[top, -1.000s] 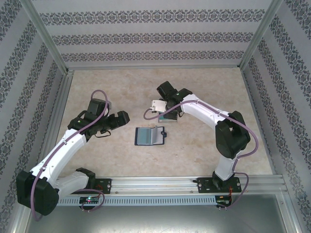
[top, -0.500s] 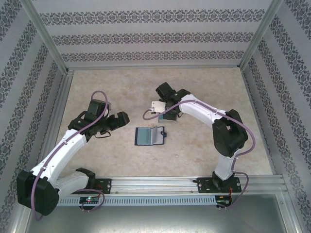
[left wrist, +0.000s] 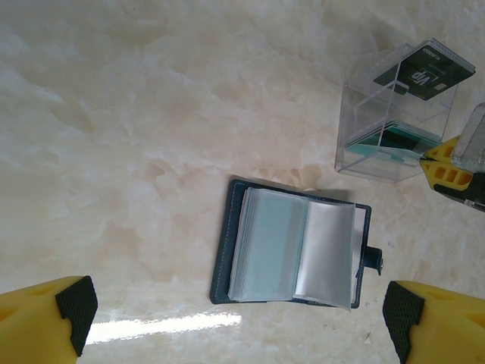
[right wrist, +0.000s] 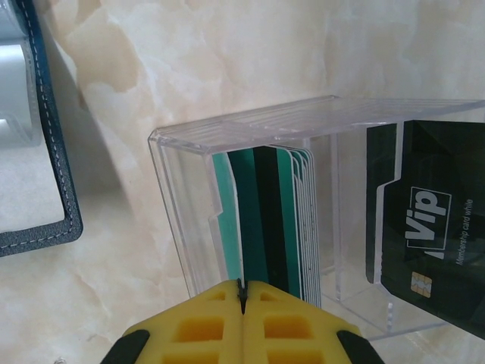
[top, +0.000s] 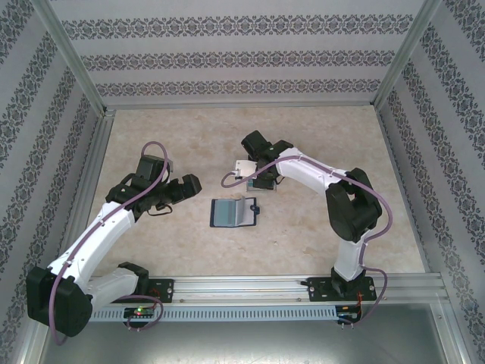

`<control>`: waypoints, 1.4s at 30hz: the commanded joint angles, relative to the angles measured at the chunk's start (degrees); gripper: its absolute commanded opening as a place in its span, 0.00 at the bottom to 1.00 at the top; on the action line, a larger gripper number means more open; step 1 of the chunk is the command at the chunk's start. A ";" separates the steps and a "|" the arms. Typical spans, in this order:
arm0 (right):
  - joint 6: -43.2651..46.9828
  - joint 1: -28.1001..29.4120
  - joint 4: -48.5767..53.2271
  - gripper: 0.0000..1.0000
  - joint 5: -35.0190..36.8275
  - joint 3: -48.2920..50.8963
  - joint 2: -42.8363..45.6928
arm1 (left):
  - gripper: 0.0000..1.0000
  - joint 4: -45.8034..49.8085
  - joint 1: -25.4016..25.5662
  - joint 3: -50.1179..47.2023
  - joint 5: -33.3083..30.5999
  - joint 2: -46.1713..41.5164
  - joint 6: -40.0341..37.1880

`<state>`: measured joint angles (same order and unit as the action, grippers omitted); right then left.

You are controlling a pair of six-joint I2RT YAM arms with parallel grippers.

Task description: Take the credit cards out of the card holder

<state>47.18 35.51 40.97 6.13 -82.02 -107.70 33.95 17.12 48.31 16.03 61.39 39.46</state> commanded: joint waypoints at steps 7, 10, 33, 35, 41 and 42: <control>-2.26 0.01 -0.10 0.00 -2.30 -1.04 -2.14 | 0.99 1.15 -0.95 -0.82 0.49 -0.76 0.00; -2.51 0.09 -0.10 0.00 -2.47 -0.78 -2.31 | 0.99 1.09 -1.01 -0.81 0.49 -0.82 -0.02; -3.65 -0.49 -0.98 0.24 -0.58 -1.13 -2.60 | 0.99 0.03 -1.06 -1.79 1.12 -0.86 0.16; -3.68 -0.48 -1.24 0.25 -0.04 -1.21 -2.60 | 0.99 -0.05 -1.05 -1.89 1.15 -0.85 0.16; -3.90 -0.50 -2.25 0.26 2.33 -1.21 -2.42 | 0.99 -0.17 -1.24 -1.92 1.20 -0.84 0.15; -4.00 -0.50 -2.47 0.26 2.76 -1.21 -2.32 | 0.99 -0.28 -1.26 -1.99 1.23 -0.85 0.25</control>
<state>43.88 35.38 39.33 6.72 -82.02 -109.30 33.89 16.75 46.74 16.47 61.39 39.46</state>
